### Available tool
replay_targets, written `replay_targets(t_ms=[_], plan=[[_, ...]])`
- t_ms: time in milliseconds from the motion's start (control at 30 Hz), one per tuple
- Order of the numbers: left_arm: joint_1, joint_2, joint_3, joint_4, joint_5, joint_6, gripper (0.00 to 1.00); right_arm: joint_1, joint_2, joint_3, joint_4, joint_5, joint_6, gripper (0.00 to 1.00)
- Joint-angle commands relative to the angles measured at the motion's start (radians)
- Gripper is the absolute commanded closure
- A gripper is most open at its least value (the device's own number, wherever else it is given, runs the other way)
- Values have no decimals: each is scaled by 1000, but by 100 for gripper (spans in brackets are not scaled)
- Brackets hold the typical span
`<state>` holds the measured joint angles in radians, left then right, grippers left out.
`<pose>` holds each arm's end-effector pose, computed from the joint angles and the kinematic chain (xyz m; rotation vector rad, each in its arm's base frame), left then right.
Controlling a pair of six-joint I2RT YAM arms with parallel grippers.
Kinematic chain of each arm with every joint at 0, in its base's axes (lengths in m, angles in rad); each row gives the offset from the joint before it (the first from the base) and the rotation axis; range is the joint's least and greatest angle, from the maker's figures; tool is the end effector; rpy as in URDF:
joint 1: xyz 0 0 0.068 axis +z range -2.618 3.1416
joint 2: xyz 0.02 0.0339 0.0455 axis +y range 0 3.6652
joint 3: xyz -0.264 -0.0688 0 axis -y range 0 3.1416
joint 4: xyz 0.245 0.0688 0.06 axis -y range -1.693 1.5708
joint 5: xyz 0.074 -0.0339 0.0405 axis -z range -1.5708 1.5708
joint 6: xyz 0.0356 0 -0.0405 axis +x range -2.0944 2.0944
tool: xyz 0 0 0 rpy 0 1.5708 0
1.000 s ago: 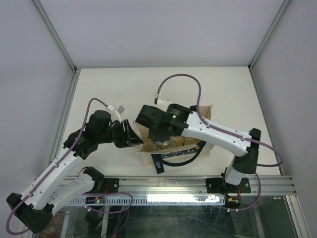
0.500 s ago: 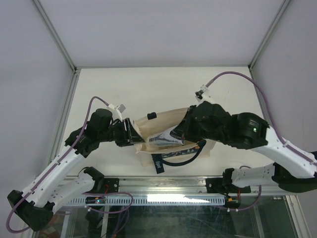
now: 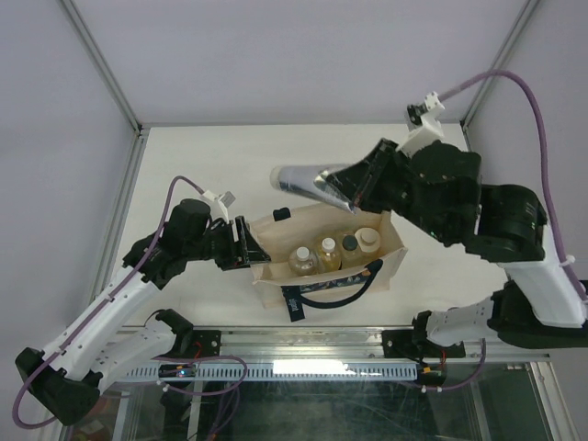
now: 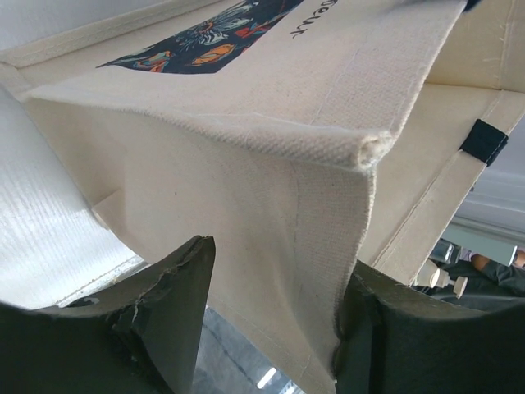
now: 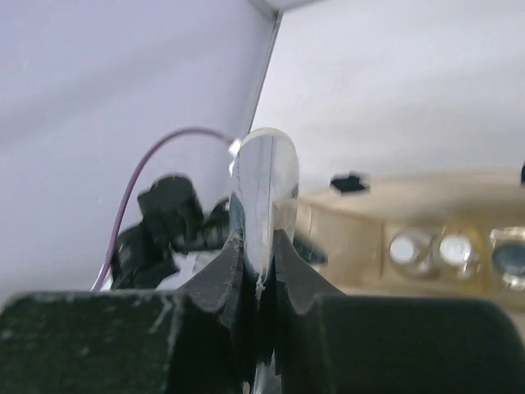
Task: Take the personal care products out of the canvas bag
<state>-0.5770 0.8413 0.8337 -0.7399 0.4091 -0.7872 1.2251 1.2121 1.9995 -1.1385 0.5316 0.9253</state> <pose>0.1328 -0.1034 0.2959 -0.0375 2.5365 -1.1022 0.0698 0.1407 0.5406 0.0757 1.9873 0.9479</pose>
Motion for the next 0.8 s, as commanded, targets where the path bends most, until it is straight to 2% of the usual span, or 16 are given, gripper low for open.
replay_targets(t_ms=[0, 67, 200, 433, 567, 767], plan=[[-7, -30, 56, 36, -18, 26, 44, -107, 193, 263, -3, 143, -245, 100], [-7, -29, 61, 36, -29, 19, 40, -258, 244, 287, -20, 50, -272, 100], [-7, -22, 82, 28, -26, 27, 35, -525, 255, 174, 72, -132, -302, 100], [-8, 29, 171, -84, -75, 157, 26, -924, 376, 103, 48, -282, -306, 100], [-7, 61, 205, -112, -85, 220, 25, -1071, 481, 73, 34, -333, -305, 100], [-7, 80, 232, -130, -127, 288, 23, -1186, 654, 82, 4, -342, -293, 100]])
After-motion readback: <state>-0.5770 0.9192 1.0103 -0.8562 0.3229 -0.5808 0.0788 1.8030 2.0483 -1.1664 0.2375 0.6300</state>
